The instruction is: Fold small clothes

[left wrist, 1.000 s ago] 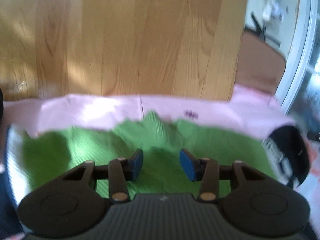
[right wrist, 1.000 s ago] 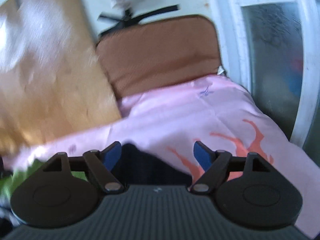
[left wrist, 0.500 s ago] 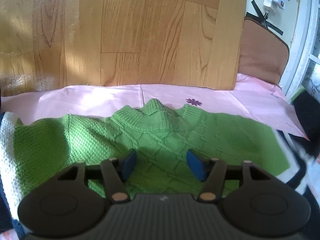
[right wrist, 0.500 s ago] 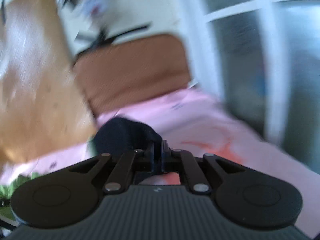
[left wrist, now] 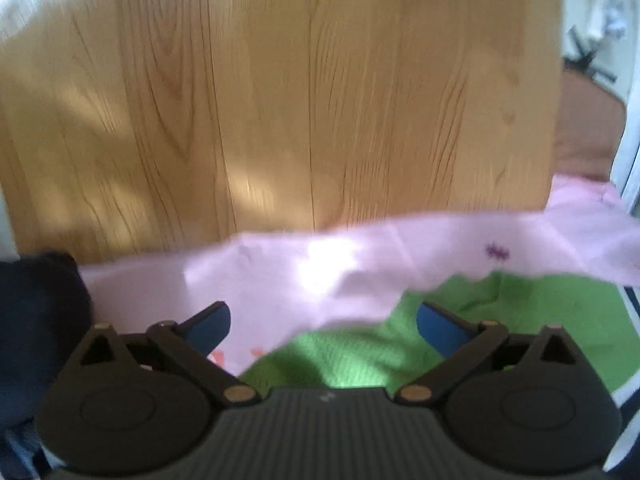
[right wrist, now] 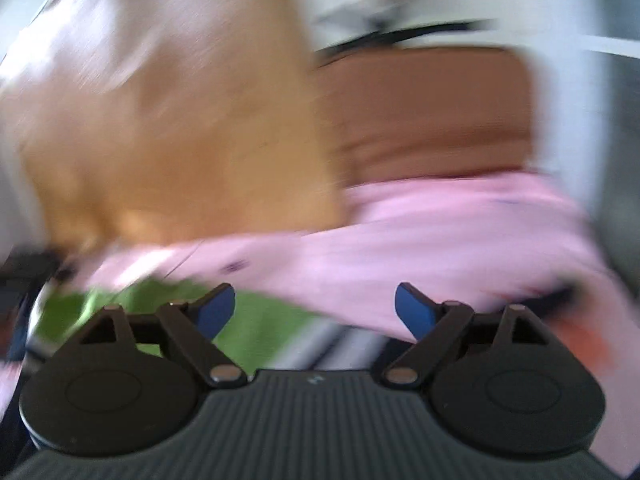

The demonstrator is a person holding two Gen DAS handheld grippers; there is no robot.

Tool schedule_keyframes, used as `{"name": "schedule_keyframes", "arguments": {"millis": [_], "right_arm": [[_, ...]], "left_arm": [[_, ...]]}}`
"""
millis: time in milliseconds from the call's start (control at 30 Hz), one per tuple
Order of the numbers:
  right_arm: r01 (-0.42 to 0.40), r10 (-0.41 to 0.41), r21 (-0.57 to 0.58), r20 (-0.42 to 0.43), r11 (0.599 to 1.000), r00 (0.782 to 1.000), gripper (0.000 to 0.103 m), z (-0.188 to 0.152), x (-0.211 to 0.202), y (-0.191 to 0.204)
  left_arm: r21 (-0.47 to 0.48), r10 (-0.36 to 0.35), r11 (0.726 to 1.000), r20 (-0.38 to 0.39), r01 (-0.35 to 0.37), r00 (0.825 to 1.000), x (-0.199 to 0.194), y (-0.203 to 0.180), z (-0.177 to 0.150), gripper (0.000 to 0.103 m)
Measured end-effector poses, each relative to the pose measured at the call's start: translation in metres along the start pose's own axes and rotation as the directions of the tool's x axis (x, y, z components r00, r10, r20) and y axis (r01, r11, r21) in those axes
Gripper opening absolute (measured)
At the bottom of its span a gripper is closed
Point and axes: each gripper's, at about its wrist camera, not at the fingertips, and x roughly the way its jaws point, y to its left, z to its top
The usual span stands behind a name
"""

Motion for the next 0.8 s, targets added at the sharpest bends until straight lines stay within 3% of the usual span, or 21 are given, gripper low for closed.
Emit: {"name": "schedule_keyframes", "arguments": {"millis": [100, 200, 267, 300, 333, 367, 467, 567, 633, 667, 800], "right_arm": [[-0.052, 0.039, -0.091, -0.135, 0.994, 0.99, 0.089, 0.016, 0.073, 0.026], [-0.086, 0.05, -0.138, -0.247, 0.987, 0.968, 0.089, 0.018, 0.129, 0.043], [-0.101, 0.042, -0.186, -0.294, 0.977, 0.955, 0.092, 0.012, 0.15, 0.053], [-0.106, 0.045, -0.21, -0.275, 0.972, 0.96, 0.093, 0.012, 0.148, 0.056], [-0.108, 0.045, -0.227, -0.267, 0.968, 0.962, 0.092, 0.01, 0.147, 0.062], [-0.099, 0.037, -0.238, -0.253, 0.966, 0.967, 0.081, 0.007, 0.143, 0.066], [-0.03, -0.043, -0.32, -0.219, 0.947, 0.975, 0.018, -0.001, 0.125, 0.091], [0.062, -0.134, -0.47, -0.121, 0.88, 0.984, 0.016, -0.014, 0.109, 0.116], [0.172, -0.203, -0.574, 0.009, 0.801, 0.979, 0.016, -0.02, 0.098, 0.133], [0.217, -0.22, -0.586, 0.066, 0.781, 0.973, 0.016, -0.02, 0.093, 0.136], [0.357, -0.269, -0.546, 0.236, 0.758, 0.934, 0.016, 0.001, 0.078, 0.13]], "left_arm": [[0.012, -0.051, 0.999, -0.097, 0.052, 0.994, 0.025, 0.002, 0.001, 0.103], [0.077, -0.052, 0.995, -0.148, 0.064, 0.988, 0.042, -0.009, -0.006, 0.102], [0.142, -0.029, 0.988, -0.161, 0.052, 0.986, 0.046, -0.018, -0.015, 0.09], [0.156, -0.033, 0.986, -0.133, 0.053, 0.991, 0.042, -0.022, -0.019, 0.083], [0.16, -0.051, 0.985, -0.123, 0.071, 0.991, 0.039, -0.023, -0.021, 0.064], [0.16, -0.073, 0.983, -0.116, 0.091, 0.991, 0.036, -0.023, -0.022, 0.044], [0.175, -0.067, 0.981, -0.098, 0.084, 0.993, 0.031, -0.035, -0.023, 0.02], [0.205, -0.011, 0.979, -0.032, 0.017, 0.999, 0.025, -0.054, -0.026, 0.018], [0.221, 0.005, 0.975, 0.056, -0.017, 0.998, 0.014, -0.065, -0.026, 0.018], [0.216, 0.004, 0.976, 0.095, -0.024, 0.995, 0.008, -0.067, -0.022, 0.018], [0.143, 0.001, 0.989, 0.2, -0.03, 0.98, -0.01, -0.071, 0.011, 0.018]]}}
